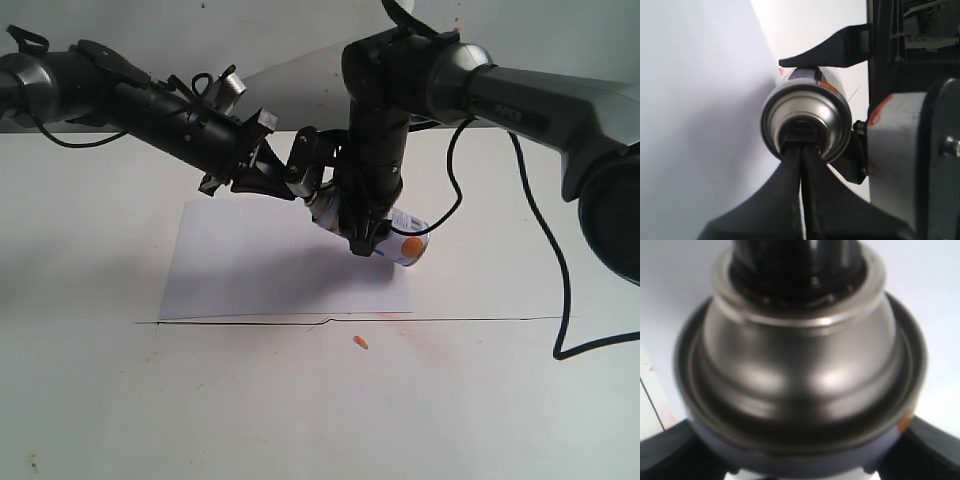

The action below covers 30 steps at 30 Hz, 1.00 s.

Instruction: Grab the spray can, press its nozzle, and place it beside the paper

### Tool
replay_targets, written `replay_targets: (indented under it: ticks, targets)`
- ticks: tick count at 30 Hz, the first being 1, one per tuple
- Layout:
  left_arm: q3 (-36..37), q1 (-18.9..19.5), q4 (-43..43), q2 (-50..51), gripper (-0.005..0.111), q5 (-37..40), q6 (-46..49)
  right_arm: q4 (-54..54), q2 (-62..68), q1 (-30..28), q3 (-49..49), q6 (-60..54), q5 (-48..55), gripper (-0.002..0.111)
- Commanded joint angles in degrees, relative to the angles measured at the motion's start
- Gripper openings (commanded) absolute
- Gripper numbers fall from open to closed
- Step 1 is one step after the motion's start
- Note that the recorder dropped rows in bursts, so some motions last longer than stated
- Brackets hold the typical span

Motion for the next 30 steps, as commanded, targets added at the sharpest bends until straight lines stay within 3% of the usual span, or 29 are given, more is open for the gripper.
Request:
replay_targets:
  ticks: [1, 12, 14, 22, 27, 30]
  targets:
    - [0.28, 1.21, -0.99, 0.03, 0.000, -0.16, 1.12, -0.40, -2.74, 0.09, -0.28, 2.71, -0.11, 0.000]
    - [2.61, 8.96, -0.33, -6.38, 0.000, -0.16, 2.57, 1.28, -3.55, -5.81, -0.28, 15.46, 1.82, 0.000]
    - [6.50, 10.58, 0.54, -9.80, 0.000, -2.60, 3.21, 2.76, -4.20, -7.72, -0.28, 17.75, 1.82, 0.000]
    - [29.95, 15.91, 2.09, -28.54, 0.000, -25.50, 10.82, 13.51, -8.80, -14.30, -0.28, 26.66, 1.82, 0.000]
    - [42.00, 16.92, 1.61, -40.75, 0.000, -36.49, 13.24, 14.34, -10.66, -15.93, -0.28, 31.61, 1.52, 0.000]
    - [46.68, 16.92, 1.61, -47.78, 0.000, -39.20, 14.56, 14.66, -12.42, -16.03, 1.31, 32.04, -0.86, 0.000]
